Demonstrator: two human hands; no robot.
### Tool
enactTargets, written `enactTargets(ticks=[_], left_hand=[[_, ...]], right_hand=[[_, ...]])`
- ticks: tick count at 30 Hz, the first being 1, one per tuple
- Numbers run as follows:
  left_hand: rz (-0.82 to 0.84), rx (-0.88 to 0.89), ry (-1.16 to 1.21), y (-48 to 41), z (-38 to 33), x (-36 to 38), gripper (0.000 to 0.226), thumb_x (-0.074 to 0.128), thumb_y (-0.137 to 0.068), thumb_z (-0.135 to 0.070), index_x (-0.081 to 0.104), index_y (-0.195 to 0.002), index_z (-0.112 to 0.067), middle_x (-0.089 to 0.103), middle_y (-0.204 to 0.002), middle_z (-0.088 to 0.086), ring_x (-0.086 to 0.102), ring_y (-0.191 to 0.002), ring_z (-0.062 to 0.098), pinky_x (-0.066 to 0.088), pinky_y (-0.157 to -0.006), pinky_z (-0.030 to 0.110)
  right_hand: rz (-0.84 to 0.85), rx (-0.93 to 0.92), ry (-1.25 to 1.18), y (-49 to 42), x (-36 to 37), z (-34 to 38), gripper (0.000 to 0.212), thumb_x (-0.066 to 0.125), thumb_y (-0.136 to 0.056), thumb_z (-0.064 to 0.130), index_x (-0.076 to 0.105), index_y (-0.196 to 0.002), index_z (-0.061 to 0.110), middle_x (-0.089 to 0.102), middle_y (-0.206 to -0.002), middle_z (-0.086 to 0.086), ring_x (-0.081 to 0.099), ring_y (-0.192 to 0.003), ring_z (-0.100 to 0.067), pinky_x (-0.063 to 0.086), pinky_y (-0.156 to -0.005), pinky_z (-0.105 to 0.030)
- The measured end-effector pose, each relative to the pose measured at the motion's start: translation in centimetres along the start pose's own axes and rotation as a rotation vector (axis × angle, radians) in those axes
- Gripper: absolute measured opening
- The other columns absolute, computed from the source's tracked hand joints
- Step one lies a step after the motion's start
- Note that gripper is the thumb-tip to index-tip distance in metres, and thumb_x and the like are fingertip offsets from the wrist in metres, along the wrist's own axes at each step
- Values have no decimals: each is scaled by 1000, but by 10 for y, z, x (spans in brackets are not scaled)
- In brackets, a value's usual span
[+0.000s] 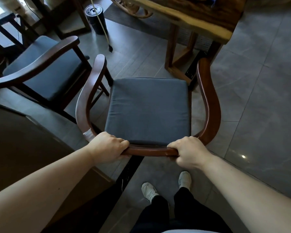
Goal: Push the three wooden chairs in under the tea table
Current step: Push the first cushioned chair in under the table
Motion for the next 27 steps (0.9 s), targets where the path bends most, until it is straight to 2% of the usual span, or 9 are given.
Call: enactTargets(ticks=[3, 7, 10, 12, 16, 20, 23, 27], left_hand=[[31, 31, 0, 2, 16, -1, 40, 39, -87, -57, 56, -82, -21, 60, -64, -8, 61, -56, 16, 49, -45, 32], [112, 21, -18, 0, 40, -4, 43, 33, -89, -60, 56, -89, -23, 62, -72, -10, 62, -63, 14, 52, -54, 35], [220, -70, -33, -1, 61, -3, 37, 37, -89, -60, 54, -98, -28, 62, -85, -12, 62, -78, 12, 52, -66, 34], [270, -185, -32, 0, 77, -3, 29, 44, -87, -59, 54, -96, -33, 62, -88, -14, 60, -85, 11, 52, -72, 35], [176, -414, 30, 7, 97, -9, 19, 63, -81, -48, 62, -95, -37, 64, -95, -17, 58, -98, 11, 41, -88, 29], [96, -535, -31, 11, 79, -11, 22, 65, -80, -35, 62, -102, -31, 64, -100, -11, 56, -105, 18, 34, -99, 39], [102, -521, -58, 2, 55, -9, 26, 64, -78, -32, 61, -103, -30, 65, -103, -9, 56, -104, 22, 33, -102, 48], [119, -530, -69, -8, 42, -8, 26, 65, -76, -33, 61, -101, -29, 65, -100, -8, 57, -100, 22, 34, -101, 46]], right_hand=[[-24, 21, -9, -4, 5, 9, 39, 47, -66, 40, 67, -97, 27, 73, -89, 3, 65, -84, -26, 51, -71, -33], [-56, 74, -47, -13, 5, 18, 23, 56, -73, 39, 66, -89, 26, 71, -82, 2, 64, -79, -26, 46, -64, -32], [-65, 97, -75, -25, 2, 27, 27, 53, -74, 43, 66, -89, 26, 72, -84, 1, 64, -81, -28, 47, -68, -34], [-73, 102, -84, -34, -1, 33, 28, 51, -74, 43, 66, -89, 25, 72, -85, 0, 64, -83, -30, 47, -69, -34], [-75, 102, -79, -48, -4, 43, 29, 53, -81, 45, 66, -99, 25, 72, -94, 1, 66, -88, -30, 52, -73, -36], [-11, 37, -109, -50, -3, 42, 35, 54, -85, 43, 62, -114, 24, 69, -111, 2, 63, -102, -26, 51, -81, -39], [29, -47, -194, -42, -3, 31, 46, 58, -85, 35, 54, -130, 25, 63, -126, 4, 58, -113, -23, 50, -89, -39], [23, -130, -219, -33, -5, 16, 45, 57, -87, 28, 52, -132, 23, 62, -129, 5, 58, -114, -22, 48, -91, -38]])
Point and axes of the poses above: each hand's wrist, its own y-axis away from the middle knuckle, its own x-axis out of the palm, z = x × y, the point moved 7 cm from there along -y, towards the middle knuckle
